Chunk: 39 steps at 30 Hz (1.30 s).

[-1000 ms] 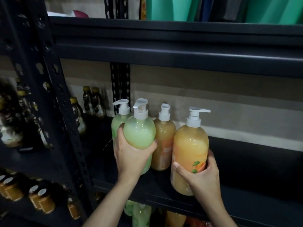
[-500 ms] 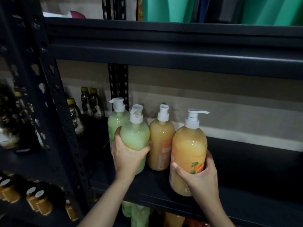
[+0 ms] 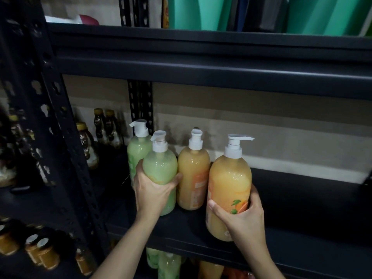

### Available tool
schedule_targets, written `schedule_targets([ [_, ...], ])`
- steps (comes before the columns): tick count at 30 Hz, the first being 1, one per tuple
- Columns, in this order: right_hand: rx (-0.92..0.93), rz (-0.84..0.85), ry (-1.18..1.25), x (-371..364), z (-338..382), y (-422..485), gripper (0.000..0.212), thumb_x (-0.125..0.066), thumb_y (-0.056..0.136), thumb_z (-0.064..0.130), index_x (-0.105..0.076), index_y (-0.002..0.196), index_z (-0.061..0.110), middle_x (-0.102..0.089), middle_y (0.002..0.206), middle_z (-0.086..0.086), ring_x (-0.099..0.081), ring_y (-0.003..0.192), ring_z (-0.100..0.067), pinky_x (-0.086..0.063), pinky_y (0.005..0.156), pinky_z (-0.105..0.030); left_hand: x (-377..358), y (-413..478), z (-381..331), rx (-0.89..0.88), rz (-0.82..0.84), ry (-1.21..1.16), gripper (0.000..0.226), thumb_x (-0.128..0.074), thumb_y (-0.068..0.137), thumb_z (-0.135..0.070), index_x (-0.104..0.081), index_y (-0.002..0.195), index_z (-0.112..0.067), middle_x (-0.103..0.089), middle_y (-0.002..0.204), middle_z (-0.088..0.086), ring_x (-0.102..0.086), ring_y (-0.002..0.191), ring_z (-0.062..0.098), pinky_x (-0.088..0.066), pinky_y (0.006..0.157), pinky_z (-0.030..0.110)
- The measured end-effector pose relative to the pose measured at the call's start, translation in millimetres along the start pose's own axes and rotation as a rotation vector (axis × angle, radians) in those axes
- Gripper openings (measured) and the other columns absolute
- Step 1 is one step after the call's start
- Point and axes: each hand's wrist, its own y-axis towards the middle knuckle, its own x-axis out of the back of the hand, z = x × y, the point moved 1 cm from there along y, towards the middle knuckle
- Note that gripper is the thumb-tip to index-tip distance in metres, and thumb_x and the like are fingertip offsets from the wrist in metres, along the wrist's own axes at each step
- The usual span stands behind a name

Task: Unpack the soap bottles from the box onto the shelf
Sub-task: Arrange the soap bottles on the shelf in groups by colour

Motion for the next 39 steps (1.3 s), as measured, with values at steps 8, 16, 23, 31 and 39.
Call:
schedule_targets([
  [8,-0.009,-0.037,0.015,1.0,3.3,6.6,0.118,-0.085,0.037,0.065,-0.041,0.140,0.032,-0.055,0.127,0.007,-0.056,0.116,-0.015,-0.051,0.098,-0.047,-1.5,-2.2,0.4,-0.009,-0.013,-0.014,0.113,-0.083,0.046,-0.069,-0.036,0.138,-0.024,-0.053,0.133,0.001,-0.050,0.126,0.024,-0.044,0.105,0.050],
  [16,0.029,-0.067,0.044,-2.5,15.5,39.7,0.107,-0.091,0.044,0.053,-0.045,0.137,0.030,-0.061,0.122,0.008,-0.061,0.111,-0.012,-0.053,0.096,-0.044,-3.5,-4.6,-0.2,0.000,-0.028,-0.028,0.109,-0.087,0.049,-0.059,-0.037,0.138,-0.021,-0.053,0.131,0.002,-0.051,0.124,0.024,-0.045,0.103,0.048],
  [23,-0.005,-0.038,0.038,-10.6,12.2,58.7,0.106,-0.092,0.046,0.050,-0.042,0.138,0.033,-0.060,0.125,0.009,-0.060,0.113,-0.013,-0.053,0.097,-0.045,-4.8,-6.6,-1.8,0.001,-0.021,-0.076,0.108,-0.090,0.054,-0.051,-0.036,0.141,-0.017,-0.051,0.133,0.000,-0.048,0.125,0.018,-0.040,0.099,0.031],
  [31,-0.022,-0.016,0.008,-17.0,4.7,64.9,0.104,-0.095,0.052,0.036,-0.041,0.141,0.028,-0.057,0.128,0.006,-0.058,0.114,-0.015,-0.051,0.097,-0.042,-5.6,-7.6,-1.5,0.004,-0.031,-0.081,0.108,-0.088,0.055,-0.054,-0.036,0.142,-0.018,-0.051,0.134,-0.001,-0.048,0.124,0.016,-0.040,0.099,0.029],
  [39,-0.042,-0.009,0.018,-21.0,-7.4,63.5,0.104,-0.095,0.053,0.036,-0.040,0.141,0.028,-0.056,0.129,0.006,-0.056,0.116,-0.014,-0.050,0.098,-0.040,-7.1,-7.1,-0.7,0.011,-0.033,-0.064,0.108,-0.088,0.055,-0.056,-0.035,0.142,-0.020,-0.050,0.135,-0.002,-0.048,0.126,0.017,-0.042,0.101,0.033],
])
